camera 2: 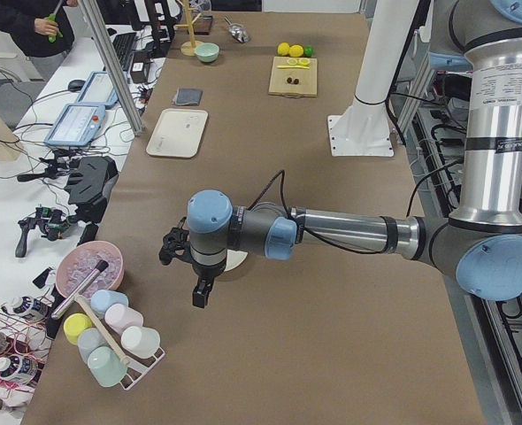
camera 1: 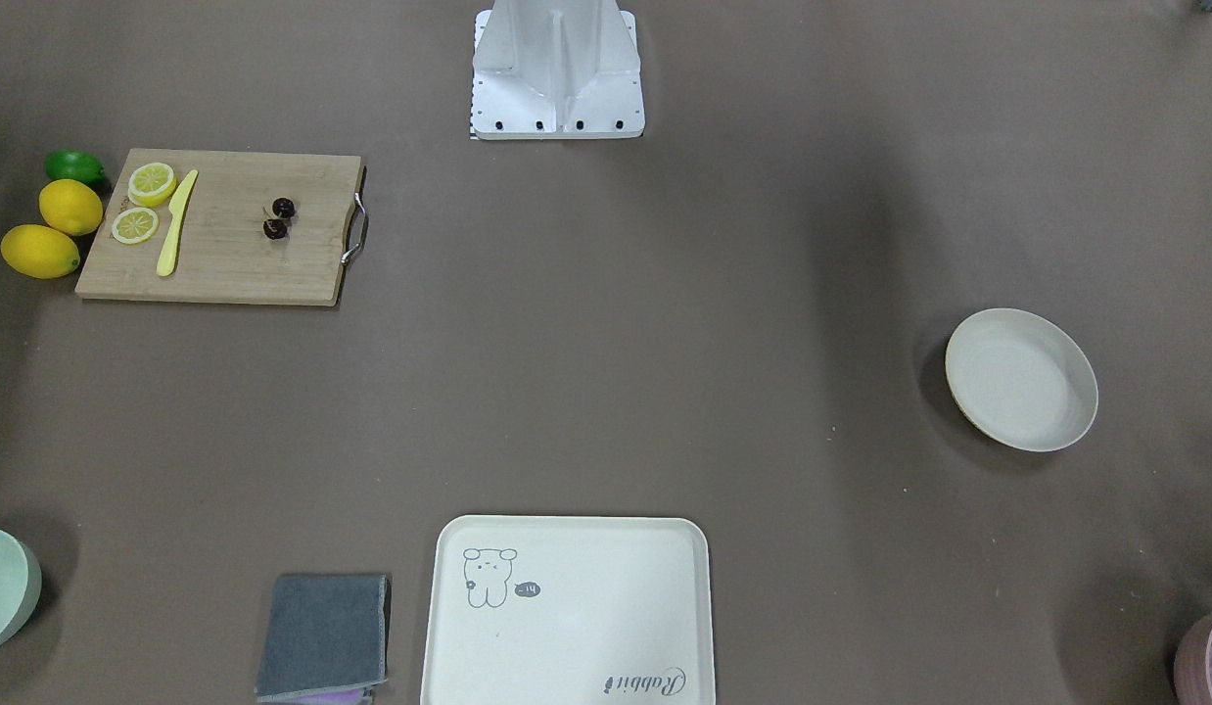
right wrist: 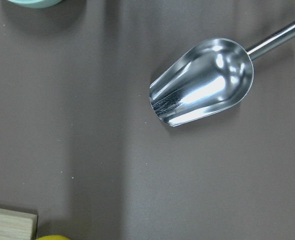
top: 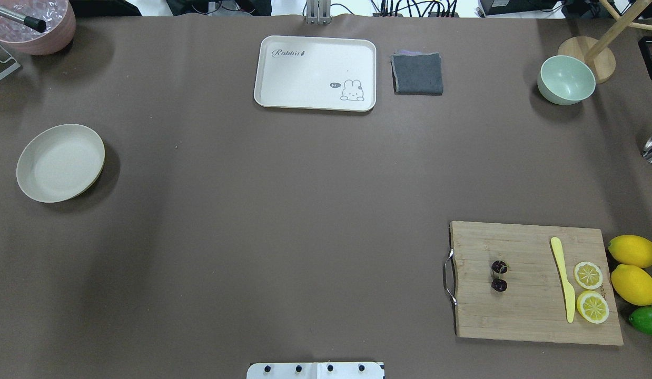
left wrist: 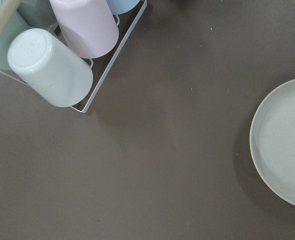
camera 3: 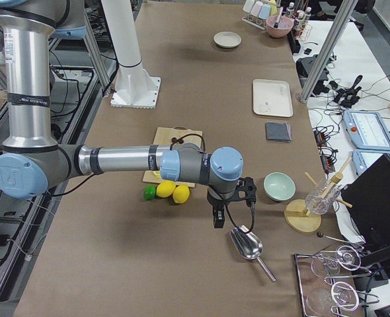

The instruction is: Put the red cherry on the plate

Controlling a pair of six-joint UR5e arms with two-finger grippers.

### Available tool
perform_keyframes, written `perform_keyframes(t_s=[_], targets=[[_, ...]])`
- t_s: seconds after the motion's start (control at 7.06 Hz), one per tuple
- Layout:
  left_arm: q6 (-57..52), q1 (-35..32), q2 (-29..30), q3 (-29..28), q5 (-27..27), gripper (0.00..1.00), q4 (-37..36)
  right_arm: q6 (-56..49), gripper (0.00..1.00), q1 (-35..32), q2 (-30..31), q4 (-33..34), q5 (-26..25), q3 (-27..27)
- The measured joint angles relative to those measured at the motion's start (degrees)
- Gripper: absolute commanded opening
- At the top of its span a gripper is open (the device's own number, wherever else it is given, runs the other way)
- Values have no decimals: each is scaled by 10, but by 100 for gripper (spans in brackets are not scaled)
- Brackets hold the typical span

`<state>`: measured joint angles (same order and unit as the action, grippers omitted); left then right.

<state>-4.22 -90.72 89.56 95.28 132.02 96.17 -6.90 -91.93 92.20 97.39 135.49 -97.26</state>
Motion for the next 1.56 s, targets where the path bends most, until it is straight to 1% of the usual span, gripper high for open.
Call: perform_keyframes(t_s=[0.57,1.56], targets=[[0,-9,-12,1,1,98,0,0,100,0,-2,0,0,0],[1,-9,-14,-3,2,98,0,1,100,0,-3,0,0,1]])
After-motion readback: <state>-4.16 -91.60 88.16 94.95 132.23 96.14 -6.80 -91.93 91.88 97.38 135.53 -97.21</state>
